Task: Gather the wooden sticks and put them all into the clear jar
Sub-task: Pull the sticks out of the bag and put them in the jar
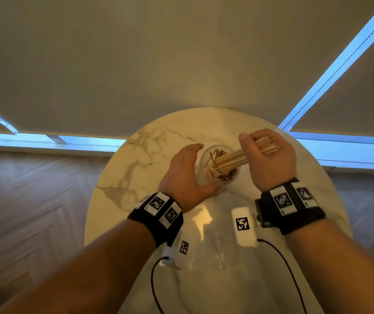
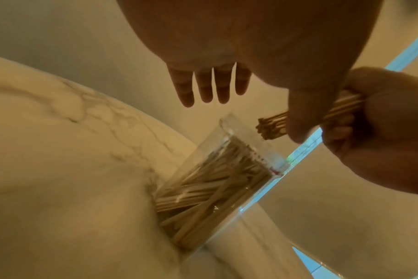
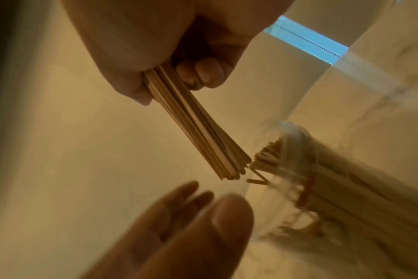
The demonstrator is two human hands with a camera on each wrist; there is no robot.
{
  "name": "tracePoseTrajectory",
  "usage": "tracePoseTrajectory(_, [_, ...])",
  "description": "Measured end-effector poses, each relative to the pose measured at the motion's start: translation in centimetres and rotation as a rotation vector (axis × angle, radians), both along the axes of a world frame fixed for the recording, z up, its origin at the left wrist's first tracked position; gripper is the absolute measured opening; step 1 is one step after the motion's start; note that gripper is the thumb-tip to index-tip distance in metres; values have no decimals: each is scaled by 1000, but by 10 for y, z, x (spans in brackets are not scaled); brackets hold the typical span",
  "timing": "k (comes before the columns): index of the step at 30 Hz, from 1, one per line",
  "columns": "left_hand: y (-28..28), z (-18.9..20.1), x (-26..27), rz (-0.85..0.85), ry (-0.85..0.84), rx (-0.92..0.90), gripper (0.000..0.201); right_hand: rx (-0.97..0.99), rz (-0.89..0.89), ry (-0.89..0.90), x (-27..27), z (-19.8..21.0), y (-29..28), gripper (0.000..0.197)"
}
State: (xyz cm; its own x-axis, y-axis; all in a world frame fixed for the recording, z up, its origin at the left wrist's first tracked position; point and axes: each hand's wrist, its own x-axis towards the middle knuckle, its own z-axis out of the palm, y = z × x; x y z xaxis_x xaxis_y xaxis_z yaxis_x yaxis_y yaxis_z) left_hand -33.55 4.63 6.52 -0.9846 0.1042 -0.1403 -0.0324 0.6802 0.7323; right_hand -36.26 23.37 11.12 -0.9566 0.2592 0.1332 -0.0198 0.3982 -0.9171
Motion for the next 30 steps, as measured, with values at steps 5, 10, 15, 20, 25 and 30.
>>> tracePoseTrajectory(5, [8,-20,-23,-88,-103,15,106,215,157,-23,-22,-32,-20,25])
tracePoseTrajectory(10, [4,-21,-24,-50,-52,130,92,557,359,34,-29,-62,-23,31])
tracePoseTrajectory(15, [3,-19,-21,-43,-51,159,95,494,422,-52,-26,-55,-10,71])
tracePoseTrajectory(20, [4,-22,-19,-26,-56,144,93,576,408,22,-29,-46,-16,72])
tracePoseTrajectory(25, [4,-23,-20,-33,-55,181,91,820,375,-71,-45,-58,-22,46])
tracePoseTrajectory(30, [3,-29,-18,-6,-71,223,93,648,558,170,-2,-32,7,31])
